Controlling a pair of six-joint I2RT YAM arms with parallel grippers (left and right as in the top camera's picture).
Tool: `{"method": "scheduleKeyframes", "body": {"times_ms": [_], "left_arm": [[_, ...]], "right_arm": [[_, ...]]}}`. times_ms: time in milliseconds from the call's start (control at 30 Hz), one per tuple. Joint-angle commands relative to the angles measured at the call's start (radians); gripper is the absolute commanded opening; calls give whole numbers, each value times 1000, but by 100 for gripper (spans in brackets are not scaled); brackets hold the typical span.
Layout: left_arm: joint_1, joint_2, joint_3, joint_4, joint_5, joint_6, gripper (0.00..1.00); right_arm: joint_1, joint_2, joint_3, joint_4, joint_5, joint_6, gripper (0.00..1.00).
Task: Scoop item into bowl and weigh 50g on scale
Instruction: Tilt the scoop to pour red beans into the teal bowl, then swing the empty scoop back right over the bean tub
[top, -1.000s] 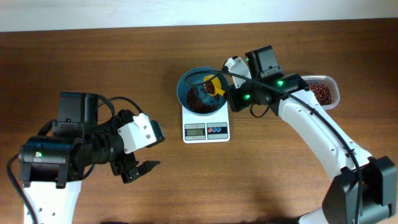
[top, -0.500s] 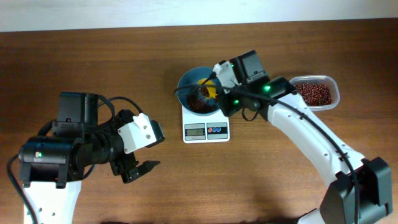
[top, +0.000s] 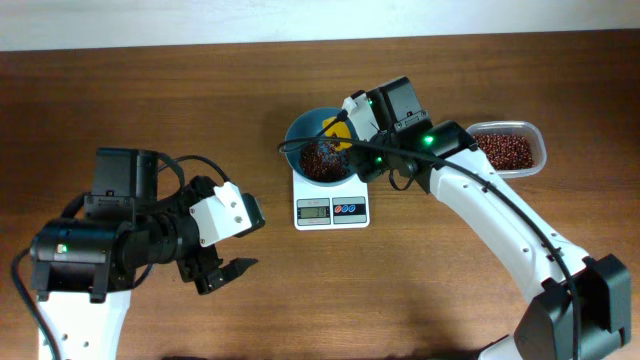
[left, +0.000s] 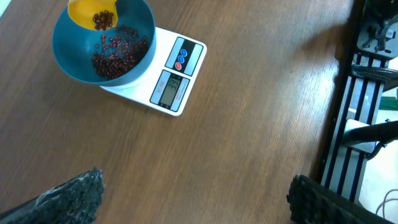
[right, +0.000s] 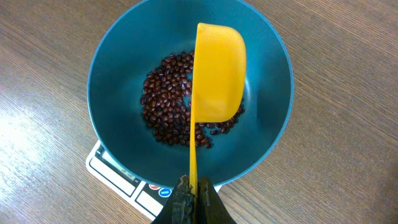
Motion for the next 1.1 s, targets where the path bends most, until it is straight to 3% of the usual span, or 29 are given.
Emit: {"method": "scheduleKeyframes", "body": {"times_ms": [0, 500, 667, 1067], "left_arm": [[7, 1, 16, -1, 2, -9, 99], [7, 1, 16, -1, 3, -9, 99], [7, 1, 16, -1, 3, -9, 99], [7, 1, 16, -1, 2, -9, 99]], "right_arm": [[2, -33, 27, -1, 13, 11, 4], [19, -33, 27, -8, 26, -32, 4], [113, -33, 27, -19, 224, -80, 4], [125, -38, 43, -30, 337, -82, 4]]}}
